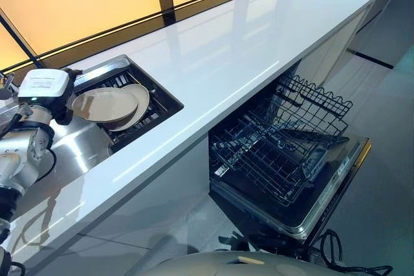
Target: Pick up plates and place into dishwasher.
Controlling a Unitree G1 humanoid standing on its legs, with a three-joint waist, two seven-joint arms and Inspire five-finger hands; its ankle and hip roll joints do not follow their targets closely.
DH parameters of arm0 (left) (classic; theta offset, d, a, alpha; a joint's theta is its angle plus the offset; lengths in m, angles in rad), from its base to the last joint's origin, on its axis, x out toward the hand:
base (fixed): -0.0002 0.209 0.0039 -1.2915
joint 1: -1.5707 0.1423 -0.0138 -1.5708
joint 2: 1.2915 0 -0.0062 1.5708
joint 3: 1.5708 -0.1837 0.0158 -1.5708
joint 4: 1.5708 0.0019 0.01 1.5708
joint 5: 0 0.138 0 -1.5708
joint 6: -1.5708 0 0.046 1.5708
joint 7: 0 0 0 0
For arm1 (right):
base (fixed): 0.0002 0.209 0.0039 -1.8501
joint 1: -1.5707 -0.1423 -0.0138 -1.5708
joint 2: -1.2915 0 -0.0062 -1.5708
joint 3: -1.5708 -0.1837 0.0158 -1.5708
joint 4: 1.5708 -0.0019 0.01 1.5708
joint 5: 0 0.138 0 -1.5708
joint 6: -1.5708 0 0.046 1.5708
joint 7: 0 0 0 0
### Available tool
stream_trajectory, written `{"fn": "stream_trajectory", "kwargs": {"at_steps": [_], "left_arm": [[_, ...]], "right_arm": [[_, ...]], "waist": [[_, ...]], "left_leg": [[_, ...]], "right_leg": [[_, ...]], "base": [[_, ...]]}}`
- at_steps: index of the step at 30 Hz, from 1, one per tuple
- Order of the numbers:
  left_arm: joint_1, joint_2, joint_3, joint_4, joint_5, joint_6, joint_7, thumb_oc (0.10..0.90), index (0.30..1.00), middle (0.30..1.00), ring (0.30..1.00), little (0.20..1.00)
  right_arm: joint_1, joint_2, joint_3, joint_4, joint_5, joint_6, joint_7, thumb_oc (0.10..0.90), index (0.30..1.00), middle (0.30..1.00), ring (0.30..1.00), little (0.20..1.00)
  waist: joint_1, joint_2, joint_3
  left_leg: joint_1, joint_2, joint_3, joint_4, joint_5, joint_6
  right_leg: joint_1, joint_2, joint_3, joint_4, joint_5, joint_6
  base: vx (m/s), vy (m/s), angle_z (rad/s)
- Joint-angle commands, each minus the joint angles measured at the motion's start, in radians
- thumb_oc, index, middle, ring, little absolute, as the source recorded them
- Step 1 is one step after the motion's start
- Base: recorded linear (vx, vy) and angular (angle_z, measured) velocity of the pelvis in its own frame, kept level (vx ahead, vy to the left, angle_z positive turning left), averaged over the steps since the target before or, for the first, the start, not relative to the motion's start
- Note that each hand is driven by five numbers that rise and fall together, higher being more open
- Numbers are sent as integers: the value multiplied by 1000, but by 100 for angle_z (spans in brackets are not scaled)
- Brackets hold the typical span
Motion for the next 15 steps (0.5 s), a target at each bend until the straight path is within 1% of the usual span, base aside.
{"fn": "stream_trajectory", "kwargs": {"at_steps": [1,6,9,15], "left_arm": [[-64,115,157,3,75,42,3,800,900,900,900,900],[-59,102,149,-10,109,35,-37,800,900,900,900,900],[-70,95,131,-19,114,14,-61,800,900,900,900,900],[-100,71,93,-36,110,-2,-29,800,900,900,900,900]], "right_arm": [[29,-19,0,46,-23,53,15,800,900,900,900,900],[21,-19,-1,47,-24,61,16,800,900,900,900,900],[17,-20,-7,51,-26,56,16,800,900,900,900,900],[13,-24,-4,63,-27,50,16,800,900,900,900,900]], "waist": [[-9,54,11],[-5,58,7],[-7,60,11],[-10,52,15]], "left_leg": [[-36,-97,9,7,-81,56],[-42,-90,9,7,-79,55],[-40,-89,4,7,-79,61],[-35,-92,6,7,-81,57]], "right_leg": [[36,65,-41,71,-154,43],[27,62,-47,97,-172,41],[20,59,-46,123,-184,40],[33,64,-44,87,-162,41]], "base": [[0,0,0],[0,0,0],[-10,5,2],[-1,6,2]]}}
